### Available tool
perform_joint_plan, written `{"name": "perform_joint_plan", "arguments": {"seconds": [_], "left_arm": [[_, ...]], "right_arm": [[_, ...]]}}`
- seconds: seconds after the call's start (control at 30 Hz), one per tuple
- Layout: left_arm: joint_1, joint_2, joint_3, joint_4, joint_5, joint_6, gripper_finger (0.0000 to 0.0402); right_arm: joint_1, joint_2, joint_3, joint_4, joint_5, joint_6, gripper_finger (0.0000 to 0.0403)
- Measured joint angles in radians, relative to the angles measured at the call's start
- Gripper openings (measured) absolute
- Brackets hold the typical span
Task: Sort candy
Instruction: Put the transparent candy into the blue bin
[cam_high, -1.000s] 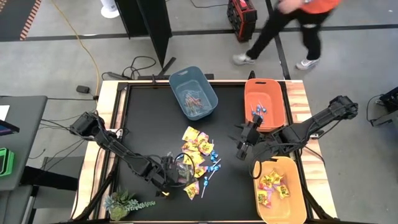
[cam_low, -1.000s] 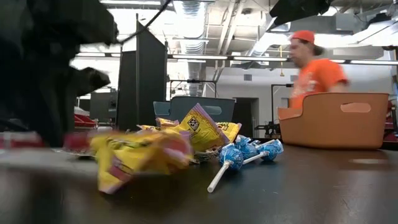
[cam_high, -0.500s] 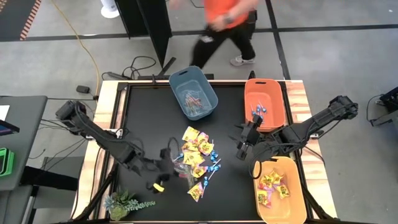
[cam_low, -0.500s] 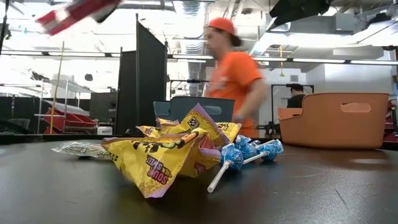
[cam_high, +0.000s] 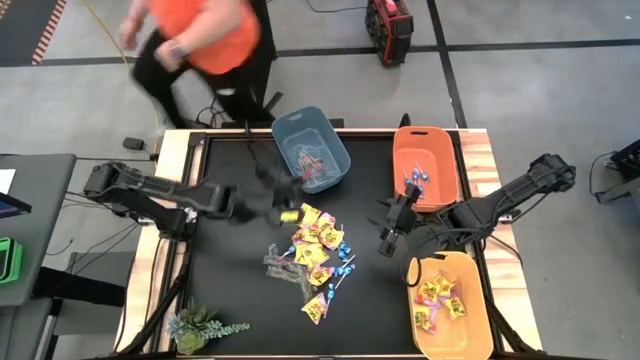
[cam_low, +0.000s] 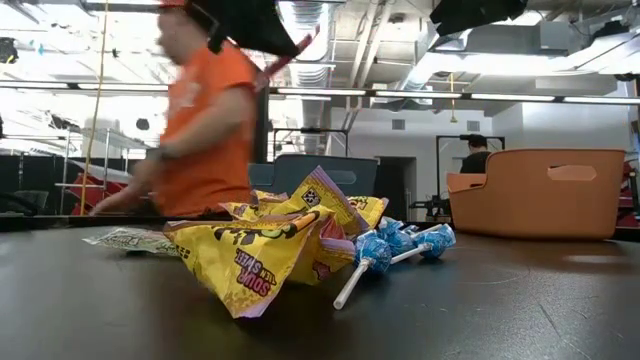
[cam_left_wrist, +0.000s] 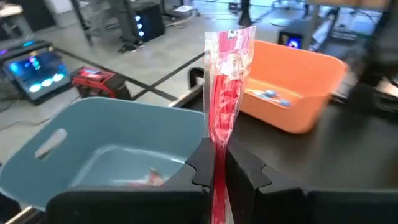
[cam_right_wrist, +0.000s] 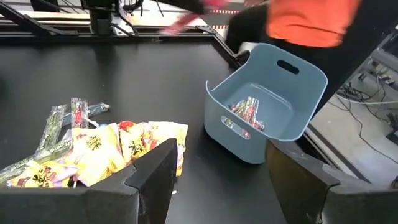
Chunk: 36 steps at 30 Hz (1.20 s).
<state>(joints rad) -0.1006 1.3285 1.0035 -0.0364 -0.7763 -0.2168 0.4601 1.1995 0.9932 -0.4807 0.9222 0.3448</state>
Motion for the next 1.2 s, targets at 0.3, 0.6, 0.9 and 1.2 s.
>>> {"name": "perform_joint_plan", "arguments": {"seconds": [0.3, 0.6, 0.9, 1.2], "left_arm": [[0.355, 0.054, 0.0, 0.054, 0.286, -0.008, 0.0015], [0.473, 0.228, -0.002, 0.122, 0.411, -0.025, 0.0092], [0.468, 0.181, -0.002, 0.083, 0.602, -0.011, 0.025], [0.233, -0.008, 0.0, -0.208, 0.776, 0.074, 0.0227]], "right_arm": [[-0.002, 0.0, 0.0, -0.009, -0.012, -0.013, 0.026], [0.005, 0.0, 0.0, -0.016, -0.012, -0.013, 0.026], [0.024, 0.0, 0.0, -0.035, -0.012, -0.012, 0.026], [0.024, 0.0, 0.0, -0.041, -0.012, -0.012, 0.026]]}}
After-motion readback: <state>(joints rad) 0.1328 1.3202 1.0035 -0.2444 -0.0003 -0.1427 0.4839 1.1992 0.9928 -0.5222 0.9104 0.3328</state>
